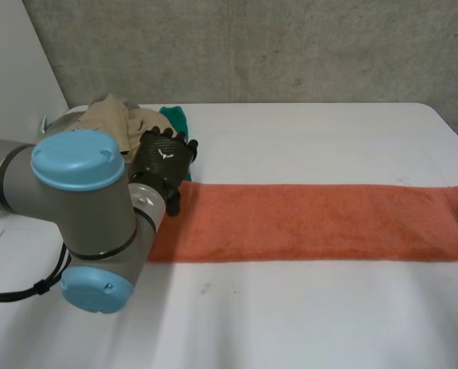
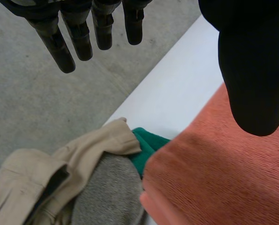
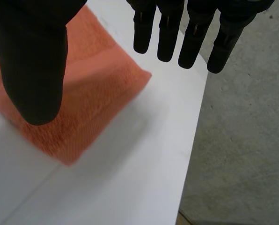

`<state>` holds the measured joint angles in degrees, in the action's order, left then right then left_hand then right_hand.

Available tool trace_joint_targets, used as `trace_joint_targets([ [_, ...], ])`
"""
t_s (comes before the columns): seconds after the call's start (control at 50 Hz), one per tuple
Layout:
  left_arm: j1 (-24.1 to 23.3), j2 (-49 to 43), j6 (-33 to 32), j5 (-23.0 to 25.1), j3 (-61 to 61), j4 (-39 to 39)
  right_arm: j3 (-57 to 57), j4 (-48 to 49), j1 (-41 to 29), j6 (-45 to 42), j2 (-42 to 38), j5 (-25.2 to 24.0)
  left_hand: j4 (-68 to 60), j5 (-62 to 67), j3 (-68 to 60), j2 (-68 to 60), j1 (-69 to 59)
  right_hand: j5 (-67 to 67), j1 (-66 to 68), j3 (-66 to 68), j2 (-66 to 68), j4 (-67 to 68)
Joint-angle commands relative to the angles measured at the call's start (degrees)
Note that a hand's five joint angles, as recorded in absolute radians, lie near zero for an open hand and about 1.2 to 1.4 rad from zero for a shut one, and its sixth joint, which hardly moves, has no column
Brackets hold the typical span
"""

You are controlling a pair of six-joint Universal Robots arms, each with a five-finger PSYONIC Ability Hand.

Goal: Fold the laundry.

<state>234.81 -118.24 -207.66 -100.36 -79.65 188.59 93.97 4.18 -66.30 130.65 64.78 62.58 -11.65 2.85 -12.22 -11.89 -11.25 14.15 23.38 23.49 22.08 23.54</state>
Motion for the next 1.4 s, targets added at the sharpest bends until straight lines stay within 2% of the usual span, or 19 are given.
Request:
trace_joint_targets([
  [0.02,-0.4,-0.3,0.2,0.0,-0.9,0.0,-0.5,3.9,0.4,-1.7,-4.4,0.4,1.7,-2.8,2.2,1.9,1.2,4.9,5.7,5.6,7.0,5.5],
  [0.06,-0.4,-0.2,0.2,0.0,-1.0,0.0,-0.9,4.1,0.7,-1.7,-5.4,0.4,1.7,-2.8,2.2,1.9,1.2,5.6,6.4,6.3,7.7,6.2],
  [0.14,-0.4,-0.1,0.2,-0.1,-1.1,0.0,-1.8,3.9,1.4,-1.7,-7.5,0.4,1.7,-2.8,2.2,1.9,1.2,19.0,19.8,19.7,21.1,19.6],
  [0.16,-0.5,-0.1,0.2,-0.1,-1.2,0.0,-2.0,3.8,1.7,-1.7,-7.7,0.3,1.7,-2.8,2.2,1.9,1.2,45.2,46.0,45.9,47.3,45.8],
  [0.18,-0.5,0.2,0.2,-0.1,-1.2,0.0,-2.0,3.9,2.4,-1.2,-7.7,0.1,1.7,-2.8,2.2,1.9,1.2,55.7,56.5,56.4,57.8,56.4],
  [0.34,-0.5,2.4,0.2,-0.1,-2.6,0.0,-3.4,4.9,6.3,-2.0,-6.0,1.6,1.7,-2.8,2.2,1.9,1.2,55.9,56.6,56.5,57.9,56.5],
  [0.46,-0.3,5.6,0.2,-0.1,-4.9,0.0,-8.3,5.0,7.6,-6.9,-5.2,11.5,1.7,-2.8,2.2,1.9,1.2,55.9,56.6,56.5,57.9,56.5],
  [0.56,-0.1,7.2,0.3,-0.1,-6.8,0.0,-8.5,4.7,5.5,-8.3,-4.5,13.6,1.7,-2.8,2.2,1.9,1.2,55.9,56.6,56.5,57.9,56.5],
  [0.68,0.5,9.2,0.6,-0.2,-9.0,0.1,-7.1,5.3,-7.4,-0.3,1.6,11.7,1.7,-2.8,2.2,1.9,1.2,55.9,56.6,56.5,57.9,56.5],
  [0.76,1.1,10.5,1.4,-0.2,-10.0,0.1,-7.0,5.7,-20.0,5.7,5.6,8.4,1.7,-2.8,2.2,1.9,1.2,55.9,56.6,56.5,57.9,56.5],
  [0.88,3.5,13.7,3.0,-0.1,-12.6,0.2,-7.1,8.8,-35.7,7.3,5.9,4.8,1.7,-2.8,2.2,1.9,1.2,55.9,56.6,56.5,57.9,56.5],
  [0.98,4.0,15.1,3.3,0.0,-15.1,1.3,-7.4,11.9,-52.2,6.8,1.2,2.8,1.7,-2.8,2.2,1.9,1.2,55.9,56.6,56.5,57.9,56.5],
  [1.06,4.2,15.5,3.3,0.0,-16.7,2.8,-8.5,13.7,-60.1,7.2,-4.6,2.3,1.7,-2.8,2.2,1.9,1.2,55.9,56.6,56.5,57.9,56.5],
  [1.2,4.4,15.2,3.3,0.1,-17.6,3.8,-9.5,13.0,-65.1,6.1,-12.0,4.4,1.7,-2.8,2.2,1.9,1.2,55.9,56.6,56.5,57.9,56.5],
  [1.26,4.2,14.9,3.3,0.2,-17.4,3.9,-9.0,12.9,-64.6,7.2,-11.1,5.5,1.7,-2.8,2.2,1.9,1.2,28.2,29.0,28.9,30.3,28.8],
  [1.32,3.8,14.7,3.3,1.4,-16.5,4.3,-7.8,13.5,-64.1,11.5,-8.0,6.7,1.7,-2.8,2.2,1.9,1.2,22.0,22.7,22.6,24.0,22.6],
  [1.36,3.8,14.7,3.3,2.2,-16.1,4.8,-7.1,13.1,-61.1,15.5,-3.4,7.6,1.7,-2.8,2.2,1.9,1.2,-5.7,-4.9,-5.1,-3.6,-5.1],
  [1.38,3.7,14.5,3.3,2.5,-15.7,5.0,-6.8,12.9,-59.4,16.9,-1.9,7.7,1.7,-2.8,2.2,1.9,1.2,-14.1,-13.4,-13.5,-12.1,-13.5],
  [1.4,3.6,14.2,3.4,3.3,-15.0,5.6,-6.4,12.7,-57.8,18.2,-0.4,8.1,1.7,-2.8,2.2,1.9,1.2,-14.1,-13.4,-13.5,-12.1,-13.5],
])
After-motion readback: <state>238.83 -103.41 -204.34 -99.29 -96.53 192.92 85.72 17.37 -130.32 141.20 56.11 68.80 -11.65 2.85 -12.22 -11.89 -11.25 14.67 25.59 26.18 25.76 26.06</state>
